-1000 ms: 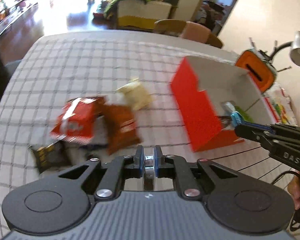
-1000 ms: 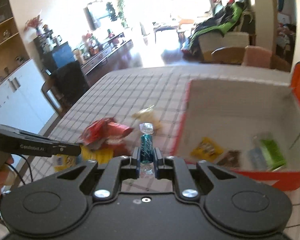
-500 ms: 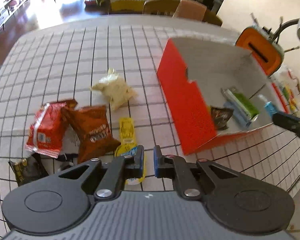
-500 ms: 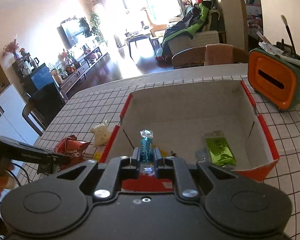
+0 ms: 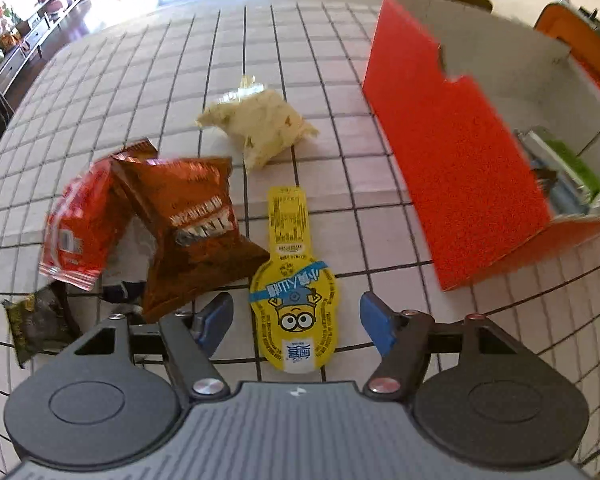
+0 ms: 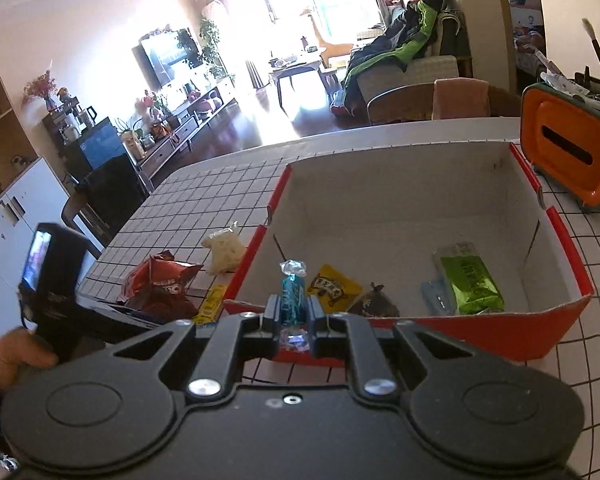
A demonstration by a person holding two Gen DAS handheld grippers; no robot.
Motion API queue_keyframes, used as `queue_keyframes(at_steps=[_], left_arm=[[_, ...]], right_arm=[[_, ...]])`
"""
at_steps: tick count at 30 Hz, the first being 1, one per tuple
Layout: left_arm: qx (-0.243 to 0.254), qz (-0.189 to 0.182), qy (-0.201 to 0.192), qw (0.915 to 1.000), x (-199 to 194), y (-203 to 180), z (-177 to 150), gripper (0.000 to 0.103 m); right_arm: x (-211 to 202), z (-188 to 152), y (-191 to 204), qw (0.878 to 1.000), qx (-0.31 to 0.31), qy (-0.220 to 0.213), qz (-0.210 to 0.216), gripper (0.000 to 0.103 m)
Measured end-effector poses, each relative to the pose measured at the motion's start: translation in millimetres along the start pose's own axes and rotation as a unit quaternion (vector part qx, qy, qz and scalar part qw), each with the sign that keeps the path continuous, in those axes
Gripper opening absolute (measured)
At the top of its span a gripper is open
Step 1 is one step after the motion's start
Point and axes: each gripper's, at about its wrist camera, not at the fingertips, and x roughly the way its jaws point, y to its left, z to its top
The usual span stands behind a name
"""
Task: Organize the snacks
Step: 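Carry the teal bottle over the box with right tool while left tool grasps yellow minion packet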
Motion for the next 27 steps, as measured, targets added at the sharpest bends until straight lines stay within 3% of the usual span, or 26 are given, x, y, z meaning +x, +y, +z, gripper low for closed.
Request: queue_keyframes(at_steps=[7, 8, 10, 17, 27], left_arm=[[0.001, 0.017, 0.0, 0.9999, 15, -3, -1, 0.069], [0.003, 0.017, -0.002, 0.9998, 15, -4, -1, 0.067], [0.004, 0.013, -0.006, 0.9999, 14, -6, -1, 0.052], [0.002, 0.013, -0.005, 0.9999, 10, -12, -2, 0.052], [-0.01, -0.066, -0.072, 0.9952, -78, -24, 8, 0.052]], right_arm=[[2, 3, 7, 1.0, -0.013, -0.002, 0.003, 0.011], [2, 2, 8, 1.0, -0.015, -0.002, 0.003, 0.011], [3, 2, 8, 1.0, -0.017, -0.001, 0.004, 0.011], [3, 2, 5, 1.0, -0.017, -0.001, 0.003, 0.011], [-7, 14, -26, 1.0, -0.005, -0.012, -0.021, 0.011]])
